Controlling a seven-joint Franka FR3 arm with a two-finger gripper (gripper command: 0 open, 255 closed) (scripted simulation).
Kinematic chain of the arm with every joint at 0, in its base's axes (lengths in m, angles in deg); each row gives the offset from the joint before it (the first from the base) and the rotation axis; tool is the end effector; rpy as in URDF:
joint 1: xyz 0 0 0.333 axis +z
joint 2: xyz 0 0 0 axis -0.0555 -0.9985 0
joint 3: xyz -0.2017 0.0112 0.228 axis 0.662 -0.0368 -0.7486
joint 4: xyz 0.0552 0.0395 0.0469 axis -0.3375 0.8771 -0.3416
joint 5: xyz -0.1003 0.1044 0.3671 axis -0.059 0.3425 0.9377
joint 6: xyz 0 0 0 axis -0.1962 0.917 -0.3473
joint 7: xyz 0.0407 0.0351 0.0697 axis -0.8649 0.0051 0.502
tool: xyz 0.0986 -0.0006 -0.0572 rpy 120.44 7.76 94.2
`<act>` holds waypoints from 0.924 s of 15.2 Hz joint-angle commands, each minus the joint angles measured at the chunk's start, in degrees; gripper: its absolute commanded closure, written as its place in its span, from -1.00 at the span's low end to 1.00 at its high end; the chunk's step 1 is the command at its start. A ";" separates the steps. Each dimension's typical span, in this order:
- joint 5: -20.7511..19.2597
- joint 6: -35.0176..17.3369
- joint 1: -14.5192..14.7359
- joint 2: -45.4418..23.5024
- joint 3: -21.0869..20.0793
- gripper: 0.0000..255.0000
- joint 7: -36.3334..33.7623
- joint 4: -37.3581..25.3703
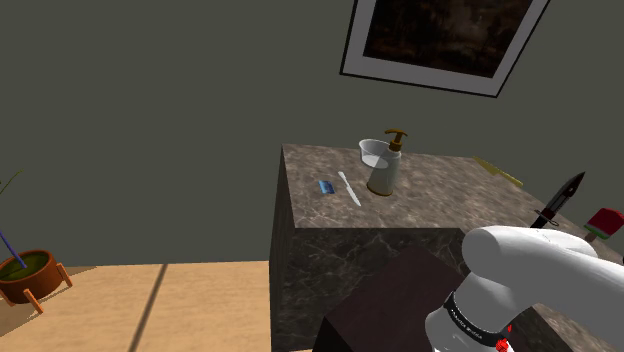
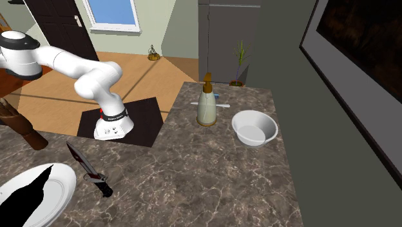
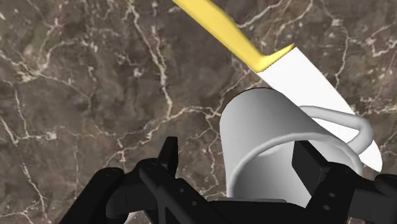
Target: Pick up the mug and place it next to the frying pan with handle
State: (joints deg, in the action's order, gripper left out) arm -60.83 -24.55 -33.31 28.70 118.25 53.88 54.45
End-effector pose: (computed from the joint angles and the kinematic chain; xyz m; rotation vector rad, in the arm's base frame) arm -0.5765 -0.2557 0.3497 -3.0478 -0.2373 -0.1135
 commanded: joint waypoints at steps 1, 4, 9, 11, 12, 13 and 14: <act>0.00 0.00 0.00 0.00 0.00 -1.00 0.00 0.00; 1.51 2.14 1.00 -1.53 -1.50 -1.00 0.71 -2.47; 2.77 4.09 2.07 -2.96 -2.67 -1.00 1.42 -4.98; 2.77 4.09 2.07 -2.96 -2.67 -1.00 1.42 -4.98; 2.77 4.09 2.07 -2.96 -2.67 -1.00 1.42 -4.98; 2.77 4.09 2.07 -2.96 -2.67 -1.00 1.42 -4.98; 2.77 4.09 2.07 -2.96 -2.67 -1.00 1.42 -4.98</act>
